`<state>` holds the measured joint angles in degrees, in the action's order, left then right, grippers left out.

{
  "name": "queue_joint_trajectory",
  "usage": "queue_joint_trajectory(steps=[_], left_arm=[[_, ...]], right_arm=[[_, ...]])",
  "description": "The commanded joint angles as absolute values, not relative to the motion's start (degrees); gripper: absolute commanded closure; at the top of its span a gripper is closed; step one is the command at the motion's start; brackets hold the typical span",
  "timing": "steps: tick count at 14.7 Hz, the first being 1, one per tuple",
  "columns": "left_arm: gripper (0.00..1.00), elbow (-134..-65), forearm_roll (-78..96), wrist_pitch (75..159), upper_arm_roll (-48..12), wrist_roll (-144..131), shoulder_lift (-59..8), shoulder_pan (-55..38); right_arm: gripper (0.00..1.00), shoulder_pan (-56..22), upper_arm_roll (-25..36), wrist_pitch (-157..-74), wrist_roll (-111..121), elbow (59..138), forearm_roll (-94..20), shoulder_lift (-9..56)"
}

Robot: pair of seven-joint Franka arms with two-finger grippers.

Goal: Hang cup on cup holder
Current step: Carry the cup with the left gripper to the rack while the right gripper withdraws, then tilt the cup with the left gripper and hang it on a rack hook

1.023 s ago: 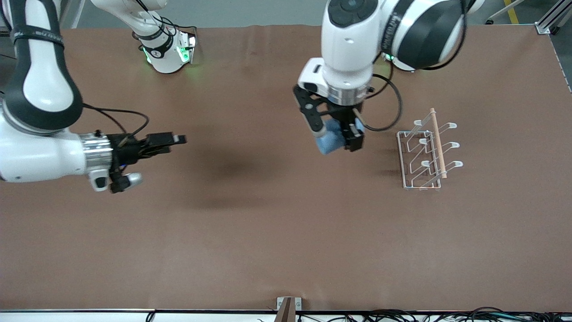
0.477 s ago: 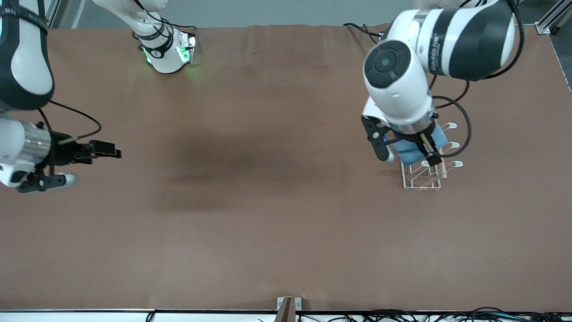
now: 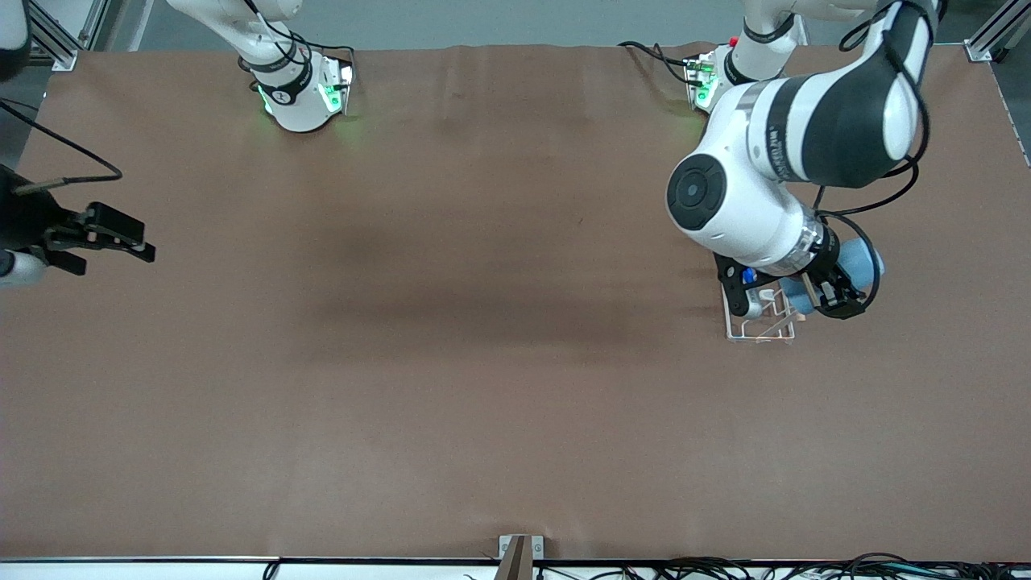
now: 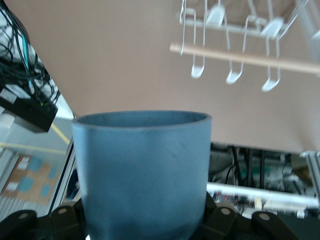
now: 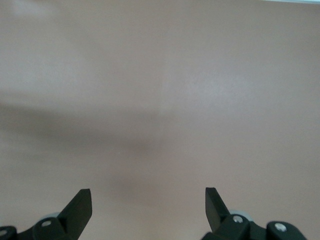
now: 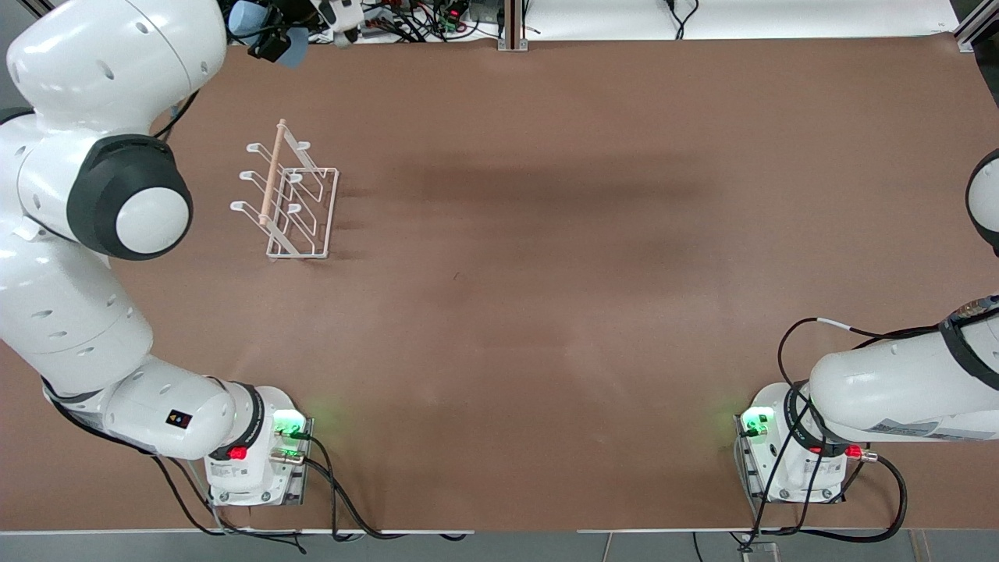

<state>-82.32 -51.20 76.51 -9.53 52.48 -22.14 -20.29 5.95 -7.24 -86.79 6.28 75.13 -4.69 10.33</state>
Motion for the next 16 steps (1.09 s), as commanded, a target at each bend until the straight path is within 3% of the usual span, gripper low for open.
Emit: queue_joint_trajectory(steps=[1,11,16], left_arm=[[0.51,-87.88,-58.26,76.11,-9.84,52.74,-22.67,-20.57],[0.53,-97.73,-62.31,75.85,-9.76,49.31,-27.24,-21.88],[0.53,-98.17,-62.31,75.76,-9.84,46.77,-29.88,-22.94]], right_arm=[[0.0,5.89,-7.47,-83.86,5.45,72.87,-3.34,8.8],[0.0,3.52,-4.93,-68.13,5.45,66.97,-1.4,4.58],[0.0,1.41,-1.85,-71.71,-0.17,71.79,-1.4,1.67]])
